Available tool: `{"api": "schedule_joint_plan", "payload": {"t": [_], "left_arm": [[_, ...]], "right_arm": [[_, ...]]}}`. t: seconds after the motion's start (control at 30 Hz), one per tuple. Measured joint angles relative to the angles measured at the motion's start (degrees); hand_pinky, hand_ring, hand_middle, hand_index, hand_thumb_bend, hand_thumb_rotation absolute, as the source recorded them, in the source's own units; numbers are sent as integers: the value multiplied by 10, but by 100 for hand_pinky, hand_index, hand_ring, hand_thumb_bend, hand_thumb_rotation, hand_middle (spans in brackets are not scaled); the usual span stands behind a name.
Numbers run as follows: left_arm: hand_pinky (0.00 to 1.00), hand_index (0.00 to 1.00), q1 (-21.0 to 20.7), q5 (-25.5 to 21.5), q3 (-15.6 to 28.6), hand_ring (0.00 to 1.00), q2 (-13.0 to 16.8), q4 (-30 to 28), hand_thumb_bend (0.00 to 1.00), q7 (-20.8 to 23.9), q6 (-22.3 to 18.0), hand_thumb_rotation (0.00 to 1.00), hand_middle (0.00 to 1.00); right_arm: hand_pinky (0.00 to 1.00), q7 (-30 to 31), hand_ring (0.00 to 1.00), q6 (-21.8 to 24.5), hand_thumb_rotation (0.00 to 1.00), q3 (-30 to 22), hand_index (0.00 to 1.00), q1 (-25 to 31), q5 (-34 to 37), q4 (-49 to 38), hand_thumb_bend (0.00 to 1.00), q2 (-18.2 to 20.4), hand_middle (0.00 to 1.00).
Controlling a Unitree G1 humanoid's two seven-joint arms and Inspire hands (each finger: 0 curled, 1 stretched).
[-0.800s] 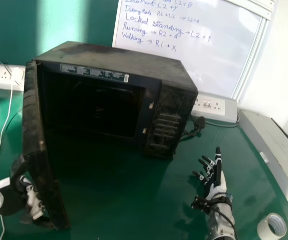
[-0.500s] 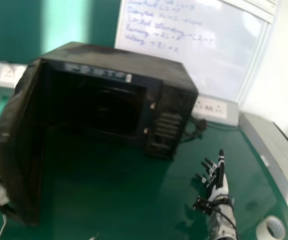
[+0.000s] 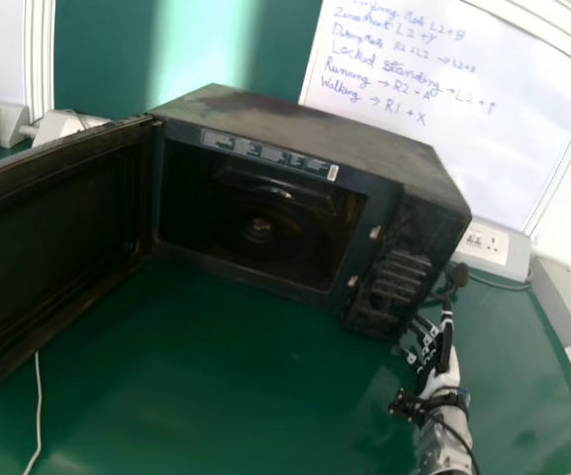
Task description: Open the door of oven
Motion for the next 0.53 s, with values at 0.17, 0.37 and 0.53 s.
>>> {"api": "schedule_joint_plan", "payload": {"t": [0.17, 0.37, 0.53], "left_arm": [[0, 8, -29, 21, 0, 0, 3, 50, 97, -2, -30, 62, 7], [0, 8, -50, 28, 2, 1, 4, 90, 94, 12, -53, 65, 7], [0, 9, -58, 30, 10, 1, 9, 118, 89, 28, -76, 71, 7]], "right_arm": [[62, 4, 72, 1, 93, 0, 74, -3, 0, 0, 98, 3, 75], [62, 9, 72, 6, 92, -1, 75, -5, 0, 0, 95, 10, 76], [60, 11, 72, 6, 94, 1, 74, -5, -2, 0, 95, 11, 75]]}}
